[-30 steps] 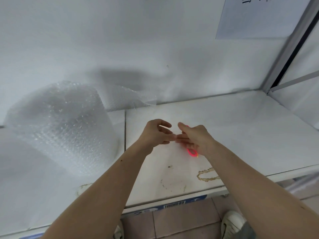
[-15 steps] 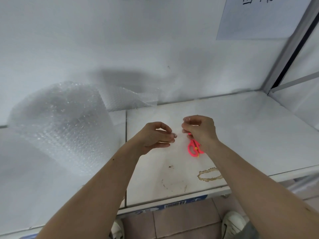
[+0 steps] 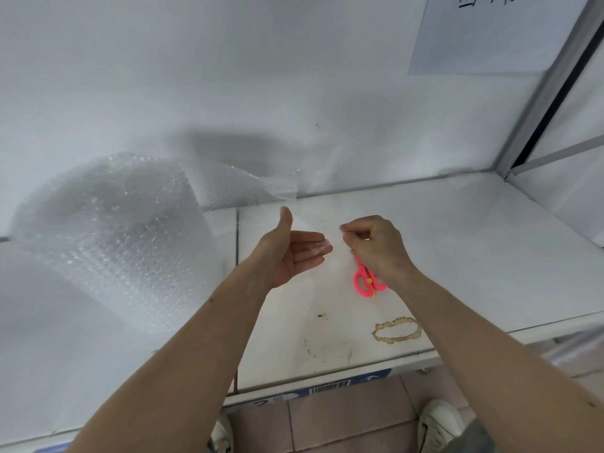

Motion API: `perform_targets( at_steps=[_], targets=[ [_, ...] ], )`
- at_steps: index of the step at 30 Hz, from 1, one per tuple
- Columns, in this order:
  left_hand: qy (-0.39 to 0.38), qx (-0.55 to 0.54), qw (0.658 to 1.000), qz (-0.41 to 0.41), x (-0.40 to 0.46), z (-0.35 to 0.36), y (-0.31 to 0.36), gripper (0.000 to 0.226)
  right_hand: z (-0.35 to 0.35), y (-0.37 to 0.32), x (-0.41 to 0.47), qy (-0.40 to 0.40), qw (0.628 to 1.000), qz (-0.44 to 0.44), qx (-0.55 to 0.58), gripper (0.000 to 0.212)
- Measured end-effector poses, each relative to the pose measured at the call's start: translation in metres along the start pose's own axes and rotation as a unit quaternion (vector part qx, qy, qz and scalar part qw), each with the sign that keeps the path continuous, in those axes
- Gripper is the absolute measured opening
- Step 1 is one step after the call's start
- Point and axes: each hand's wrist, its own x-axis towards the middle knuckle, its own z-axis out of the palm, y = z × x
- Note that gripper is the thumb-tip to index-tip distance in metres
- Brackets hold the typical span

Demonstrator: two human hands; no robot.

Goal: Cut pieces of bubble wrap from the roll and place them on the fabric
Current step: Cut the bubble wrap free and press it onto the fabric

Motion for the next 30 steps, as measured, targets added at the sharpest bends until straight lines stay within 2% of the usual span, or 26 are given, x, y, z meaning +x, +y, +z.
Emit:
perform_targets(
  at_steps=[3,7,9,12,16,18,21,30],
  targets=[
    [0.007,0.009,1.0,0.002,0.0009,-0.001,0.0004,0.083,0.0002,-0.0009,-0.0007,-0.001,1.0,-0.002,-0.007,0.021],
    [0.01,0.043,0.999,0.027,0.0012,-0.0012,-0.0004,0.037,0.0014,-0.0008,-0.0008,-0.004,1.0,-0.001,-0.006,0.024],
    [0.004,0.061,0.997,0.046,0.0012,-0.0019,-0.0028,0.027,0.0023,0.0001,0.0,-0.003,1.0,0.009,0.003,0.028],
    [0.009,0.069,0.995,0.068,0.0011,-0.0036,-0.0052,0.027,0.0011,0.0001,0.0008,-0.01,0.997,0.049,0.055,0.032],
    [0.004,0.083,0.992,0.094,0.0008,-0.0033,-0.0056,0.022,0.0004,-0.0014,0.003,-0.014,0.975,0.109,0.195,0.015],
    [0.001,0.097,0.989,0.109,-0.0009,-0.0025,-0.0058,0.022,-0.0005,0.0,0.0033,-0.028,0.964,0.121,0.235,0.024],
    [0.002,0.114,0.986,0.119,-0.0029,-0.0005,-0.0063,0.021,-0.0021,0.0024,0.0021,-0.029,0.967,0.107,0.228,0.027],
    [0.017,0.163,0.978,0.126,0.0002,0.0014,-0.008,0.023,-0.0043,-0.0021,0.0019,-0.023,0.963,0.129,0.234,0.005]
  ],
)
